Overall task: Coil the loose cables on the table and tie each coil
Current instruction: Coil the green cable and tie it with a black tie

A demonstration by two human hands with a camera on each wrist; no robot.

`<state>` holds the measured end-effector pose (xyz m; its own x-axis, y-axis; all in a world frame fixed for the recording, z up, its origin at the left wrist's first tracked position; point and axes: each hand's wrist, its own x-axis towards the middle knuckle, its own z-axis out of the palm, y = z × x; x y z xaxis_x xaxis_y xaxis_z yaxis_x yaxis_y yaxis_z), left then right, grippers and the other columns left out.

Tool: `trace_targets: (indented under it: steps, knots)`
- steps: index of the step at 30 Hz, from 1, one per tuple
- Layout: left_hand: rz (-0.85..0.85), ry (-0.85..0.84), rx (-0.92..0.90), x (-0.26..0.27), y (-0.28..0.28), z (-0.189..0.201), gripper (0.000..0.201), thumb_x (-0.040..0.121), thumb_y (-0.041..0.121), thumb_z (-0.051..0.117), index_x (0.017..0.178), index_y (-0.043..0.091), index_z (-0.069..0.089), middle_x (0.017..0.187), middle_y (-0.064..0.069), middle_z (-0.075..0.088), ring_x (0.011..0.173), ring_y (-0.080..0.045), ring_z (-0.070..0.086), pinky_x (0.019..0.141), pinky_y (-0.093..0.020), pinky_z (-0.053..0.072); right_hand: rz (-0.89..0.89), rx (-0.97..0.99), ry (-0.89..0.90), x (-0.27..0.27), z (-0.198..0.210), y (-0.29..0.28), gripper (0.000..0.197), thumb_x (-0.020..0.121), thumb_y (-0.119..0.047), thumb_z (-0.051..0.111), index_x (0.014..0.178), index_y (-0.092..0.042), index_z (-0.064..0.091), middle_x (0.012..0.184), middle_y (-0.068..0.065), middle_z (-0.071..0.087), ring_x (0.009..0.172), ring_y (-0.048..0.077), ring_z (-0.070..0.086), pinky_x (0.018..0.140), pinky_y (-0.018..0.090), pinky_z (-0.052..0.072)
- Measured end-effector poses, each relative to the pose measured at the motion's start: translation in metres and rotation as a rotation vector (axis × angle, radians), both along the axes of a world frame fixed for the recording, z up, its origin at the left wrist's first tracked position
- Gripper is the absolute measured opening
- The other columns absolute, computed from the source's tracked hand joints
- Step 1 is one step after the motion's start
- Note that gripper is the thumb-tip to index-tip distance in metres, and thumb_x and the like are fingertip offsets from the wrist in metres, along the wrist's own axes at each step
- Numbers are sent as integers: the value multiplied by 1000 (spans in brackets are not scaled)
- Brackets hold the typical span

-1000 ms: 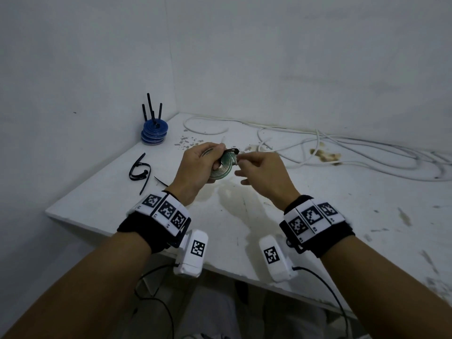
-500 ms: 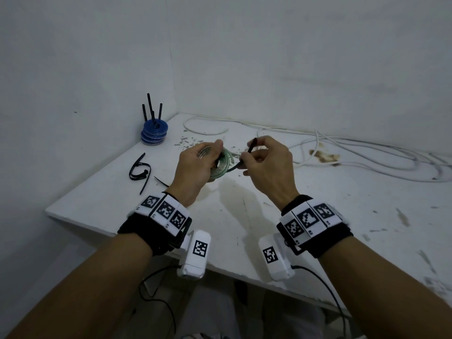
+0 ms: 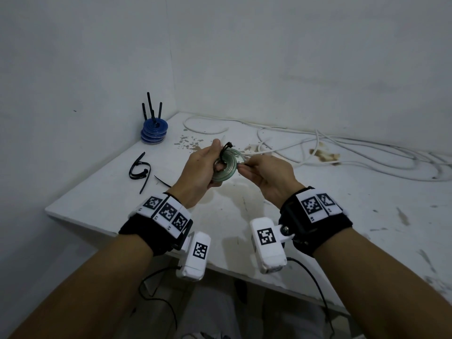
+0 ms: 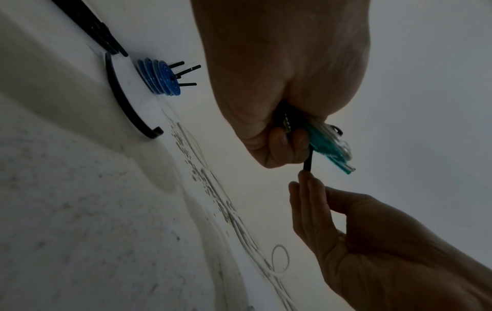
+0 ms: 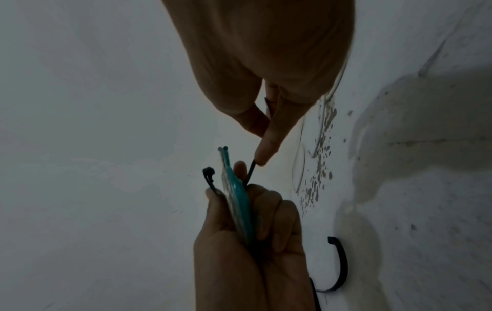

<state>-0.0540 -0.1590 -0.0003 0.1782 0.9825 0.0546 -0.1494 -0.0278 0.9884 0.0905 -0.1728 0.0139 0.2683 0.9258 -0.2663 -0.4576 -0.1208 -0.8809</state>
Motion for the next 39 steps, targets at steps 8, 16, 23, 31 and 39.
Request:
trace_targets:
  steps: [8, 16, 23, 31, 39]
  knots:
    - [12, 17, 99, -5, -3, 0, 32, 98, 34, 58, 69, 25, 71, 53, 6, 41, 48, -11, 34, 50, -23, 28, 21, 103, -184, 1, 1, -4, 14, 88, 14, 57, 93, 2, 61, 65, 16, 67, 56, 22, 69, 60, 28, 61]
    - [49, 52, 138, -4, -3, -4, 35, 98, 34, 58, 66, 21, 66, 49, 11, 46, 43, -4, 40, 45, -19, 33, 202, 338, -790, -2, -11, -7, 25, 98, 2, 52, 114, -4, 71, 76, 7, 66, 70, 22, 67, 69, 26, 61]
    - [34, 67, 165, -3, -5, -2, 28, 99, 28, 56, 81, 10, 66, 49, 14, 50, 45, -1, 47, 49, -11, 37, 232, 341, -873, -2, -10, -7, 26, 98, -1, 55, 117, -6, 71, 88, 13, 72, 63, 15, 65, 67, 23, 60]
    - [-2, 88, 187, -2, -10, 4, 31, 101, 25, 53, 74, 13, 62, 47, 14, 51, 44, -1, 48, 48, -10, 37, 232, 333, -849, -3, -10, -5, 22, 98, -4, 57, 114, -3, 72, 90, 18, 74, 61, 14, 65, 61, 19, 57]
    - [5, 100, 162, -3, -10, 3, 31, 100, 28, 54, 74, 12, 62, 46, 13, 47, 41, -2, 43, 44, -13, 34, 223, 320, -816, -3, -12, -6, 22, 98, -3, 56, 111, -5, 73, 94, 20, 73, 67, 21, 68, 68, 31, 62]
